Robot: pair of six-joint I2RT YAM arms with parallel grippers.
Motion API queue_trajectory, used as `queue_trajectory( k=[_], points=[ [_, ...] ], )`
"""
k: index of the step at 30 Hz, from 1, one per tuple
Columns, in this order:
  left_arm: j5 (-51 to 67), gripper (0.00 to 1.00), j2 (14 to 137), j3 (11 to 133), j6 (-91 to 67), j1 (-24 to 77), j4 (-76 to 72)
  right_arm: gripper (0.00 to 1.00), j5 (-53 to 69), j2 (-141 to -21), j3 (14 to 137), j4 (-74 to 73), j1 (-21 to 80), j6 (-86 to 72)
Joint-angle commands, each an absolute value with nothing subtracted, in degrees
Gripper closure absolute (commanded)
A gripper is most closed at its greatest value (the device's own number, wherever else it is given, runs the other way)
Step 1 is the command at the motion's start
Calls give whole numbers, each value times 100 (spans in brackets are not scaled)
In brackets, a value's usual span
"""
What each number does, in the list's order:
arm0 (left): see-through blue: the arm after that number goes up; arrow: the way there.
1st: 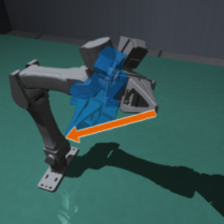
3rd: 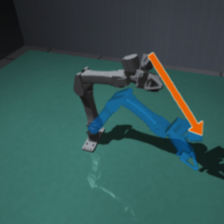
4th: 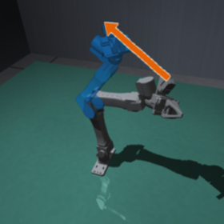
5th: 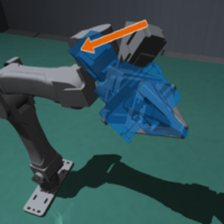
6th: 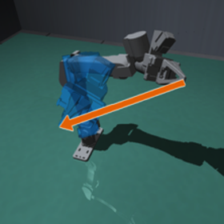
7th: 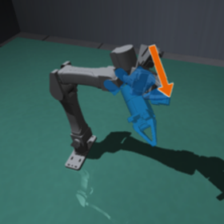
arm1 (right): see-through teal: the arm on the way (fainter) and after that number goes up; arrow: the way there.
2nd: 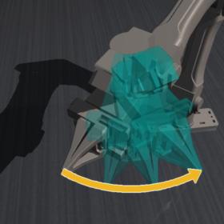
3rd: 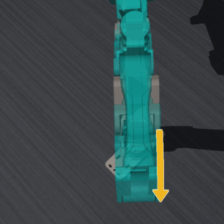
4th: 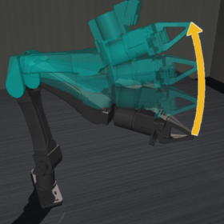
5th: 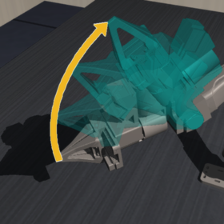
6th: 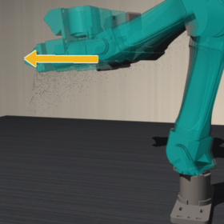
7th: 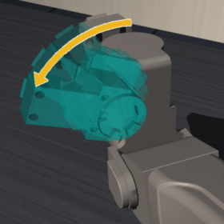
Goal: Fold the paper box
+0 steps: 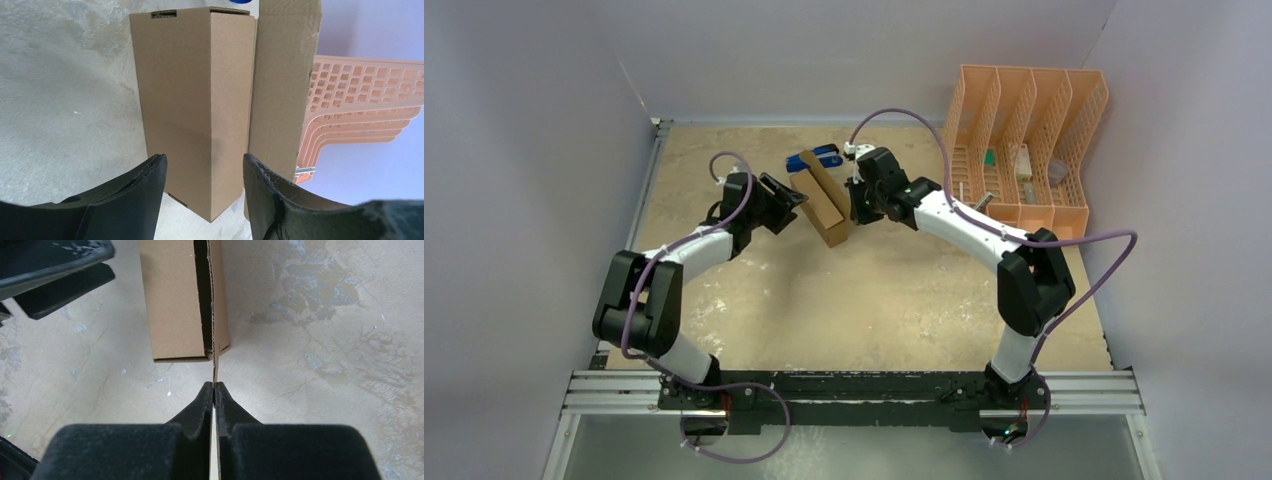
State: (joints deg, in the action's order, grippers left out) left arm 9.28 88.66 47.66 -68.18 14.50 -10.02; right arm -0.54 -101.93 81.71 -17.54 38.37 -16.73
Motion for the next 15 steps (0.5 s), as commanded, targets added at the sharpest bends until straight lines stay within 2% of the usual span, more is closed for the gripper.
queue_trajectory(
  k=[1,7,12,15],
  points=[
    [1203,43,9093,4833,-7042,1569,-1758,97,83,-10171,8512,-1715,3935,-1203],
    [1019,44,9315,4664,-7455,1850,-2167,98,305,-10239,8568,-1688,3953,-924],
    [616,53,9323,4252,-8012,2275,-2681,98,341,-10255,8588,-1529,3963,-1149],
    [393,55,9354,4061,-8276,2512,-2991,97,331,-10311,8613,-1488,3986,-1278]
  ],
)
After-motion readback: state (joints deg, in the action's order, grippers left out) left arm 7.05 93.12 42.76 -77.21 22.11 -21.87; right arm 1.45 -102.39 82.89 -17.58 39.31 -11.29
